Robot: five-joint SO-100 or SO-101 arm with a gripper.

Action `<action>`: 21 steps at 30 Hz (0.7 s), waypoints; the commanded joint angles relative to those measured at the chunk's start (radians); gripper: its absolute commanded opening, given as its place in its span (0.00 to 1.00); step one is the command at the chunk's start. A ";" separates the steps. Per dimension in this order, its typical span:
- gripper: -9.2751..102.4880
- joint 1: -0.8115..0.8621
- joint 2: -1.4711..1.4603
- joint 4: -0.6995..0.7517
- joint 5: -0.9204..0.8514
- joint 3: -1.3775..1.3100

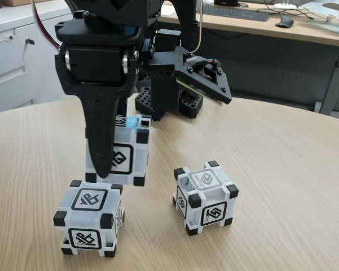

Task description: Stack cubes from left to right.

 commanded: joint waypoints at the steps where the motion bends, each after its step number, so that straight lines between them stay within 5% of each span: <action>1: 0.08 0.012 0.060 -0.002 -0.035 -0.011; 21: 0.08 0.104 0.043 -0.008 -0.123 -0.025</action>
